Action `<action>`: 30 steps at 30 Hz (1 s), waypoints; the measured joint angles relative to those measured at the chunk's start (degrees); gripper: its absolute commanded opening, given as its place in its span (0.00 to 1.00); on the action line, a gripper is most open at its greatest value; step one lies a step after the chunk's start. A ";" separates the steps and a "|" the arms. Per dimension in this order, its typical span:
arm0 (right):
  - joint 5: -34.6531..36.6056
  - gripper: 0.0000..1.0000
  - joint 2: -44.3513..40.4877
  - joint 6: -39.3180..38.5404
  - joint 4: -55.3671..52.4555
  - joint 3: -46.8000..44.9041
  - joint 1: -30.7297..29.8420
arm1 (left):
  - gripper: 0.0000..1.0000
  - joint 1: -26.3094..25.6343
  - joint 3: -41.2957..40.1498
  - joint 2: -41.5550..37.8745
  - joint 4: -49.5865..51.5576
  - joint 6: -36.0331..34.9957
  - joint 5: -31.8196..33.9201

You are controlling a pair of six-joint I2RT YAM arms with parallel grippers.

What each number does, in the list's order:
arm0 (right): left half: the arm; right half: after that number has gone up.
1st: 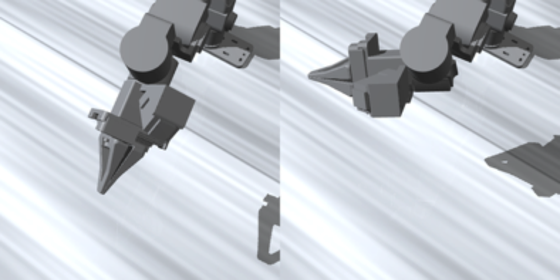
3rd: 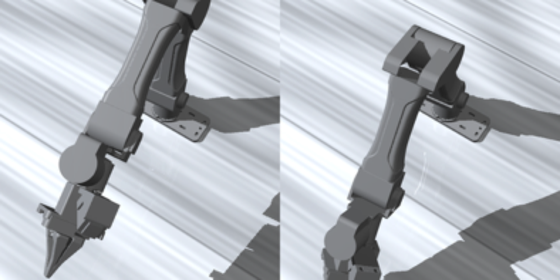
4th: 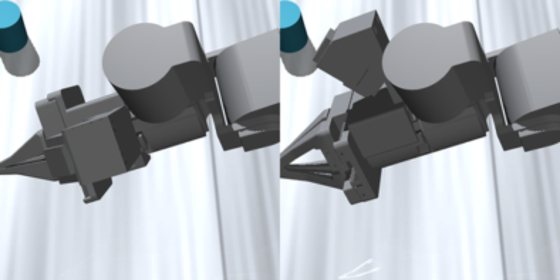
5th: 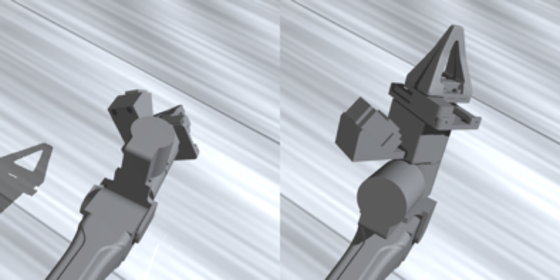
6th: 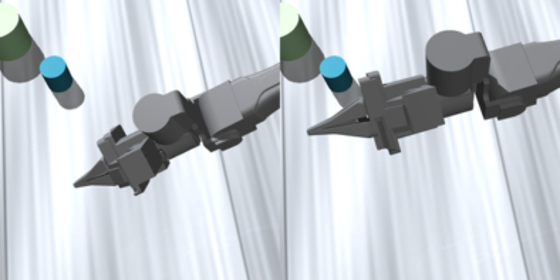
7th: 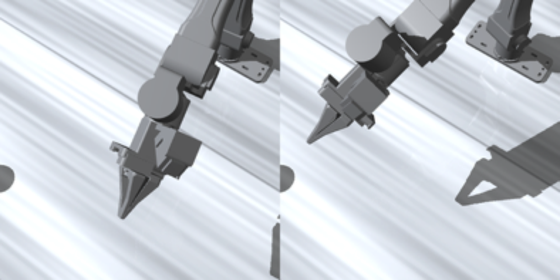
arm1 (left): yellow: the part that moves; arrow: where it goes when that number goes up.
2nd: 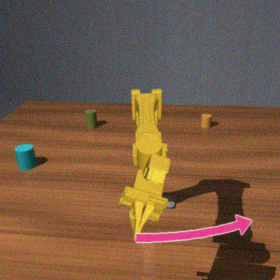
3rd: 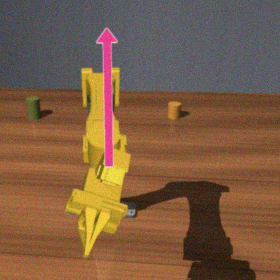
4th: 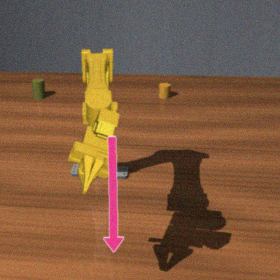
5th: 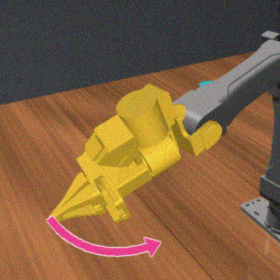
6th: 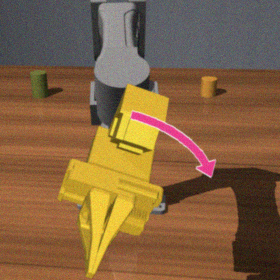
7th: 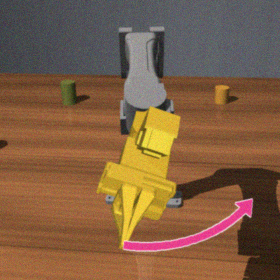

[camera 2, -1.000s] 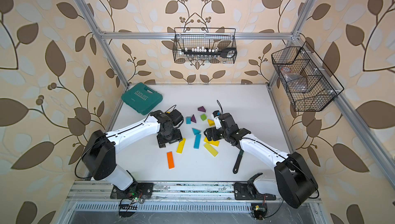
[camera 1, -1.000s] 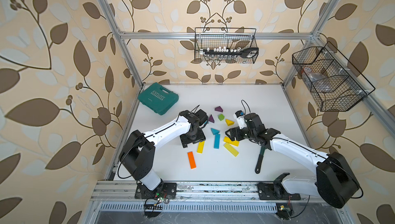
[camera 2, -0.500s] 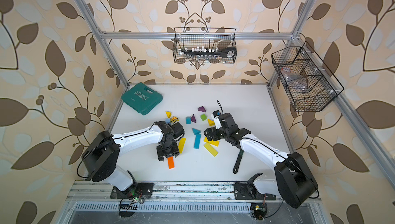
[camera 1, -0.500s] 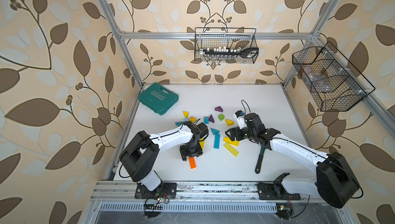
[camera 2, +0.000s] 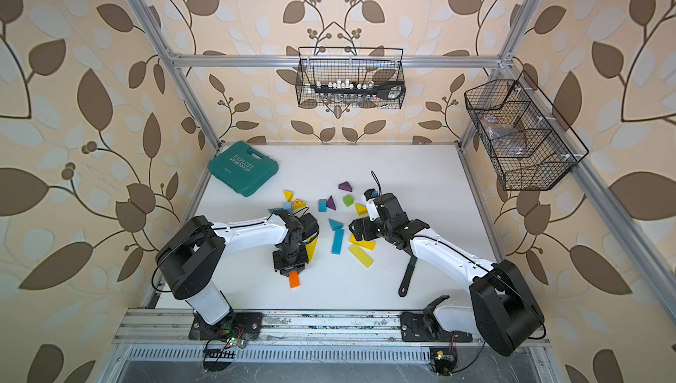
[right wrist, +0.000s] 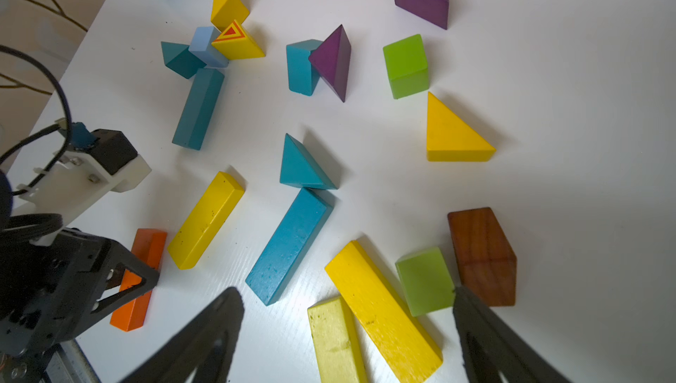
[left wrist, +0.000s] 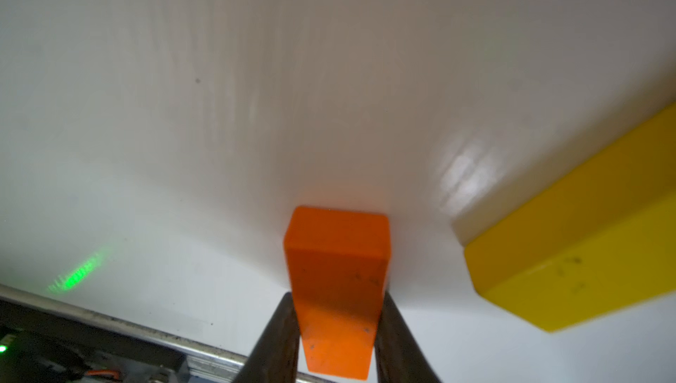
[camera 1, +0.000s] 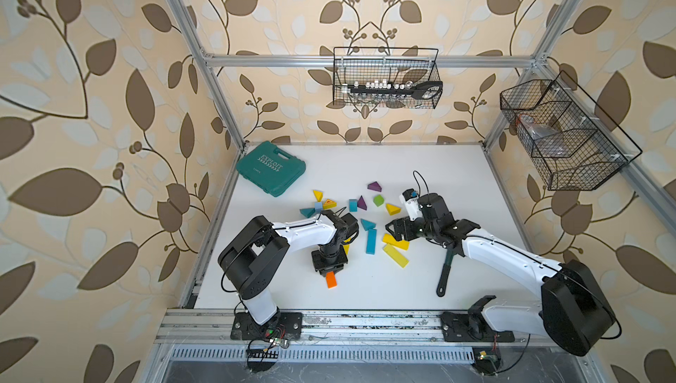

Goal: Assemble a small pinwheel with building blocks
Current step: Assemble the building block at the center of the board.

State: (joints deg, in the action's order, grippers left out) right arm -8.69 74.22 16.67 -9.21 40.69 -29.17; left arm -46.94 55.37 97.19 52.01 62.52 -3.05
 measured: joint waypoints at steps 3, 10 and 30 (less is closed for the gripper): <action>0.17 0.91 0.13 0.02 0.04 0.00 0.00 | 0.24 0.81 0.07 0.00 0.09 -1.75 0.11; 0.76 0.91 1.36 0.02 0.15 0.02 0.00 | 0.22 5.18 2.97 1.22 -0.15 -9.99 1.25; 1.95 0.90 3.26 0.00 0.39 0.02 0.00 | 0.32 12.13 8.72 6.29 -0.20 -19.74 1.16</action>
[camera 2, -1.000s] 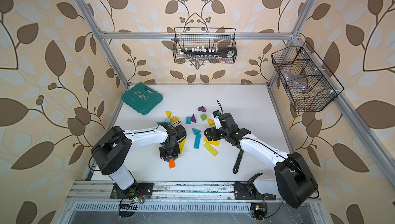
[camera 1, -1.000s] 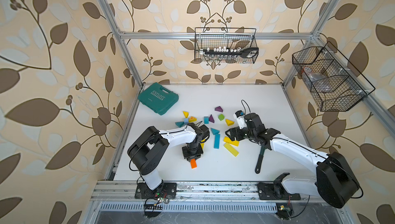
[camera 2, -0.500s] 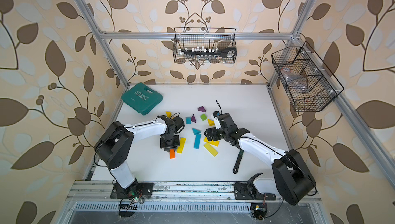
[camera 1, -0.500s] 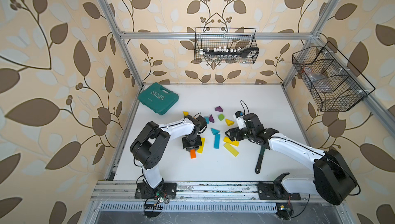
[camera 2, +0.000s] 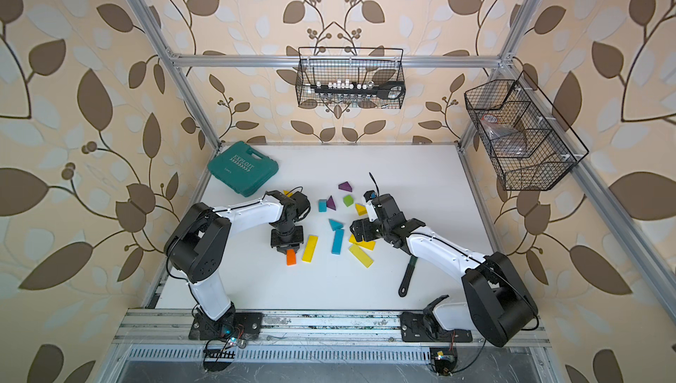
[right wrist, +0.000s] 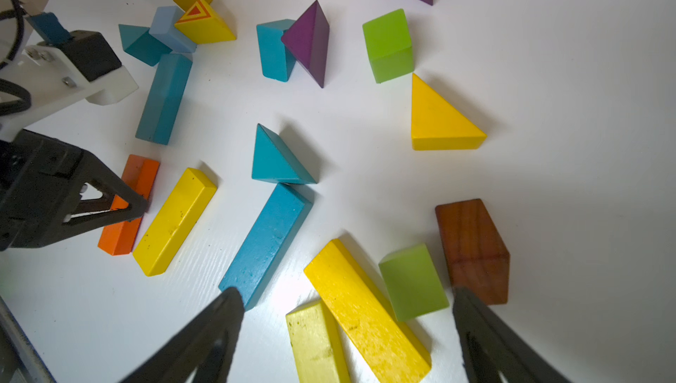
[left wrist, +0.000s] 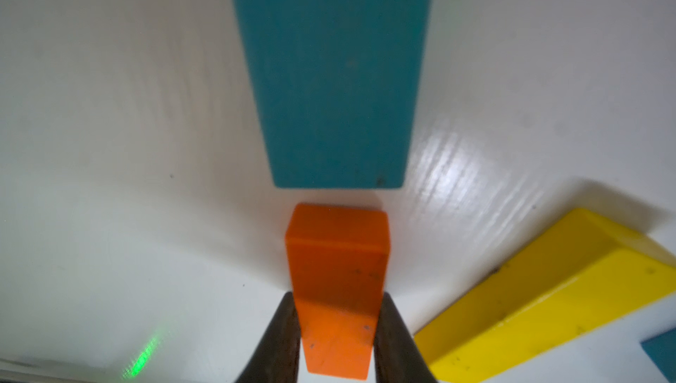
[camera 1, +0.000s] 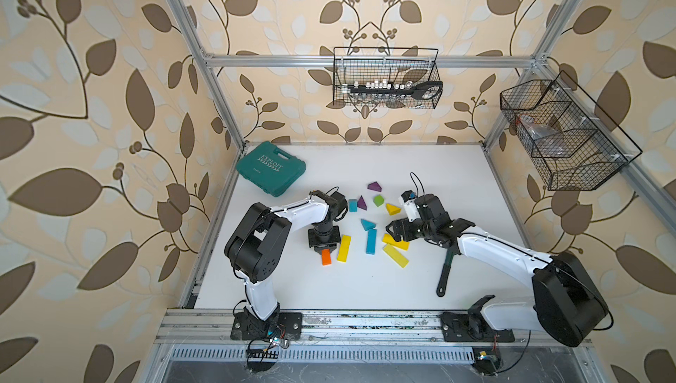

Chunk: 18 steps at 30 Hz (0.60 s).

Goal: Assemble a small pinwheel with building blocks
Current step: Assemble the building block at the center of the board.

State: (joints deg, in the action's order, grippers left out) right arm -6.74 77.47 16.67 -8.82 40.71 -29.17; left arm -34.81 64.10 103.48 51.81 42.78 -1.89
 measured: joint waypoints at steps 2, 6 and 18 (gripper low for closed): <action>0.11 0.90 0.15 0.00 0.02 0.00 0.00 | 0.32 0.00 0.44 0.42 0.42 -0.28 -0.02; 0.13 0.91 0.31 -0.02 0.02 0.00 0.00 | 0.32 0.17 1.51 1.42 1.40 -0.74 0.00; 0.13 0.90 0.31 -0.04 0.02 0.00 0.00 | 0.34 1.81 2.69 2.47 2.03 -0.81 -0.20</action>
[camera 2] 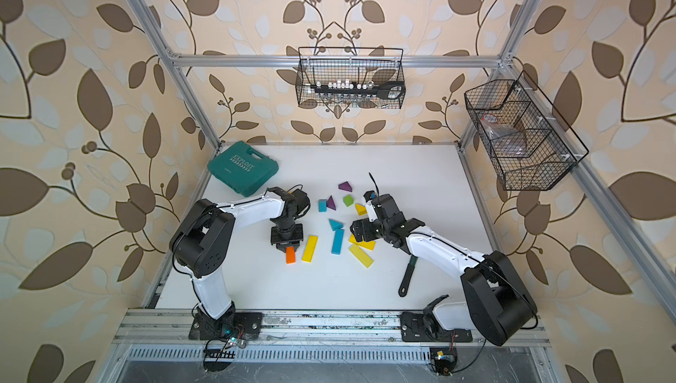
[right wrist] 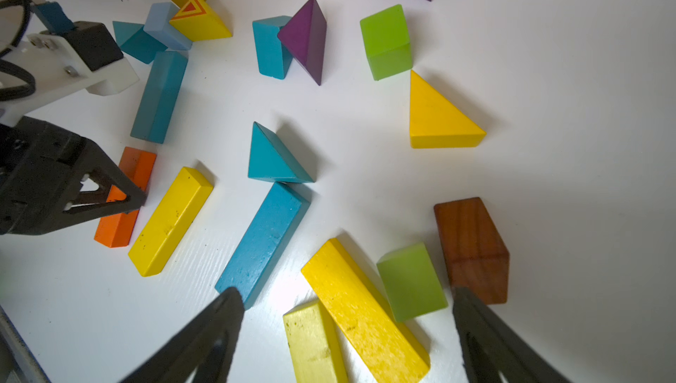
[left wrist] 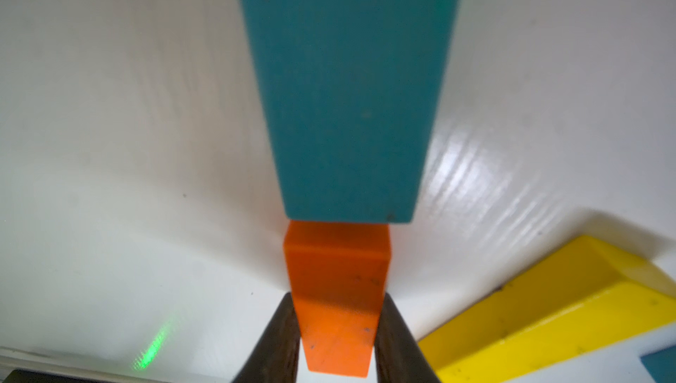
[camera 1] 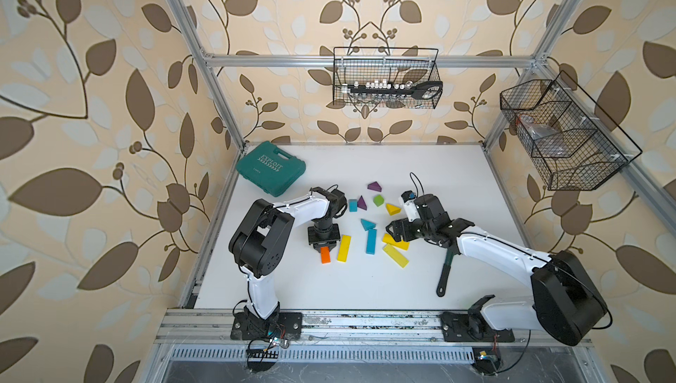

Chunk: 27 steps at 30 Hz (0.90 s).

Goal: Assemble a small pinwheel with building blocks
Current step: Assemble the building block at the center of the board.

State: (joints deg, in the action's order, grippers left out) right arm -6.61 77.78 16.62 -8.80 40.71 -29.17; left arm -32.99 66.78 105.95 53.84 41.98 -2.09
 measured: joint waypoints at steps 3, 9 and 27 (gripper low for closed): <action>0.00 0.91 0.00 0.02 0.00 0.00 0.00 | 0.34 0.07 0.28 0.26 0.13 -0.04 0.00; 0.00 0.90 0.00 0.00 0.00 0.00 0.00 | 0.35 0.07 0.55 0.63 0.26 -0.22 -0.02; 0.00 0.91 0.00 0.00 0.00 0.00 0.00 | 0.30 0.07 2.34 1.95 -0.81 -1.40 -1.38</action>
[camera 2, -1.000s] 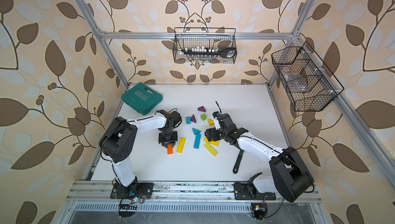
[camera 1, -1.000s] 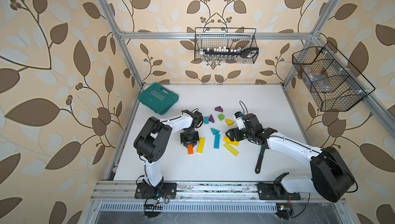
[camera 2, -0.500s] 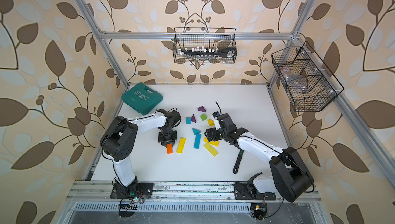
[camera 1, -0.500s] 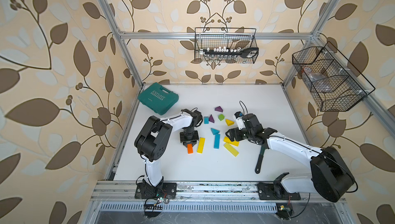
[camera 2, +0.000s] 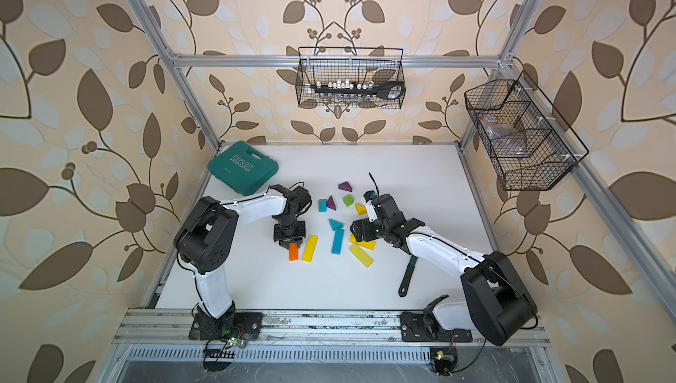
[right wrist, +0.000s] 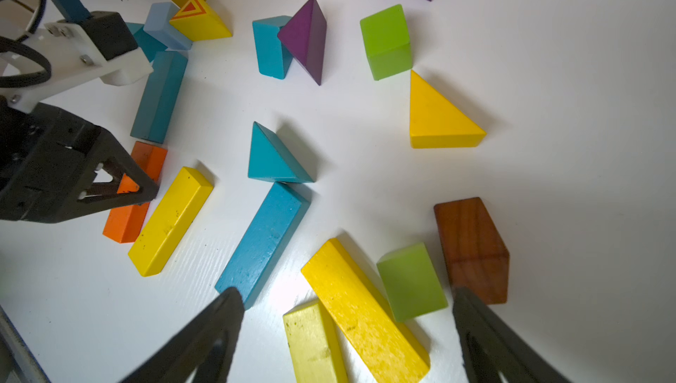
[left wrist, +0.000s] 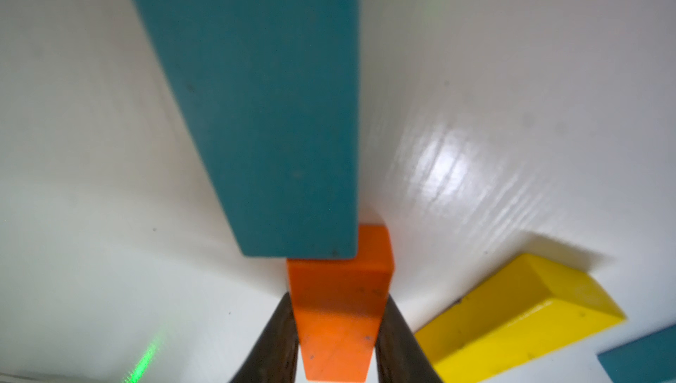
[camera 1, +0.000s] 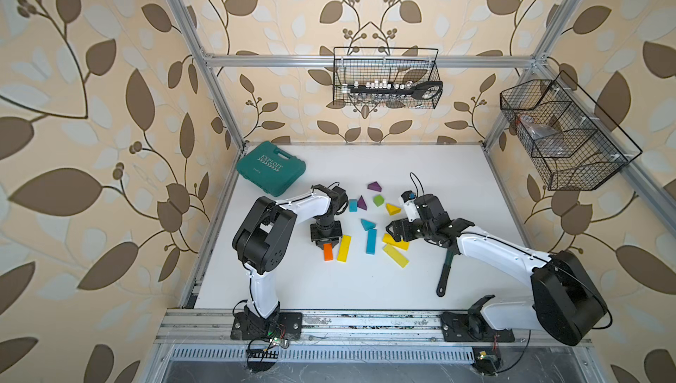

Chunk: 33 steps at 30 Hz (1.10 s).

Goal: Assemble a small pinwheel with building blocks
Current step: Assemble the building block at the center of the board.

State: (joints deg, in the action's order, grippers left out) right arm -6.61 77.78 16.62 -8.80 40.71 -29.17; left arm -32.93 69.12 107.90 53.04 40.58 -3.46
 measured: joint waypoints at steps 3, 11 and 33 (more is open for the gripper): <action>-0.02 0.91 0.00 -0.02 0.00 0.00 0.00 | 0.30 0.00 0.00 0.00 0.00 0.22 0.00; -0.02 0.90 0.07 -0.02 0.00 0.00 0.00 | 0.29 0.00 -0.04 -0.04 0.07 0.48 0.09; -0.02 0.91 0.31 -0.07 -0.02 0.00 0.00 | 0.28 0.37 0.00 -0.04 0.98 1.46 0.07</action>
State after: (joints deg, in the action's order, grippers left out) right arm -6.63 78.08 16.56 -8.82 40.71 -29.17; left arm -32.56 69.12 107.85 54.02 42.04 -3.40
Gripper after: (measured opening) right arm 0.906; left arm 0.310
